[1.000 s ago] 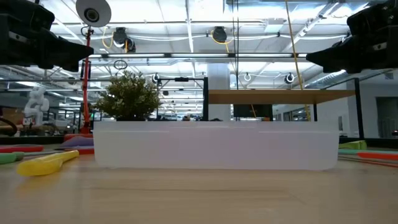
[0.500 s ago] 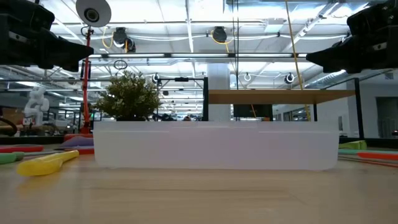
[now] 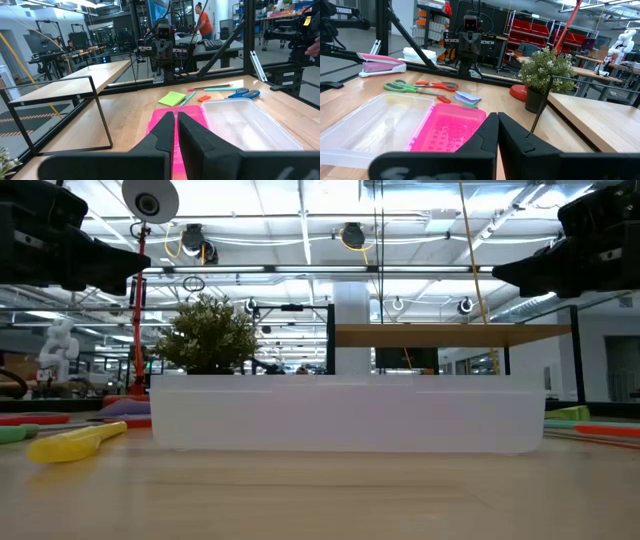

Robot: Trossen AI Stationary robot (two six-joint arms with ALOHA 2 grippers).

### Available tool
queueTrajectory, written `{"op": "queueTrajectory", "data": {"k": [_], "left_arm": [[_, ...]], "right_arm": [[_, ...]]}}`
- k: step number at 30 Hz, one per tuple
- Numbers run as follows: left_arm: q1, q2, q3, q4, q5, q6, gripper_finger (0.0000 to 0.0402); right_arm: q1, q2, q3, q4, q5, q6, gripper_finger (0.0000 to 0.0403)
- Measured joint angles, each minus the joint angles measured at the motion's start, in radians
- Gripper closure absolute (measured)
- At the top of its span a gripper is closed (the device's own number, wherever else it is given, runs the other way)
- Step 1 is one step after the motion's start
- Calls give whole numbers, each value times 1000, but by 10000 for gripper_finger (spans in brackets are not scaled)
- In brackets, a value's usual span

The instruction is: Pack school essentials

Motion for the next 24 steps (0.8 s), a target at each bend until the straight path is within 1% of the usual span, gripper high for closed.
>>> {"op": "queueTrajectory", "data": {"k": [20, 24], "left_arm": [[0, 0, 0, 0, 0, 0, 376], [0, 0, 0, 0, 0, 0, 376]], "right_arm": [[0, 0, 0, 0, 1, -2, 403], [0, 0, 1, 35, -1, 27, 403]]}}
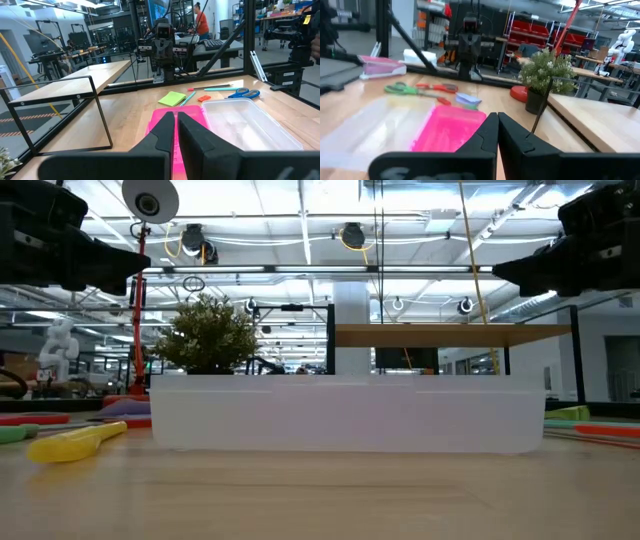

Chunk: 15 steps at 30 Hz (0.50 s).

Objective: Pack school essentials
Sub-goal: Put the light blue pencil into the pink supply box

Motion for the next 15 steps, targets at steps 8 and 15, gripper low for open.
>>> {"op": "queueTrajectory", "data": {"k": [8, 15], "left_arm": [[0, 0, 0, 0, 0, 0, 376], [0, 0, 0, 0, 0, 0, 376]], "right_arm": [[0, 26, 98, 2, 0, 52, 403], [0, 141, 238, 0, 3, 54, 403]]}}
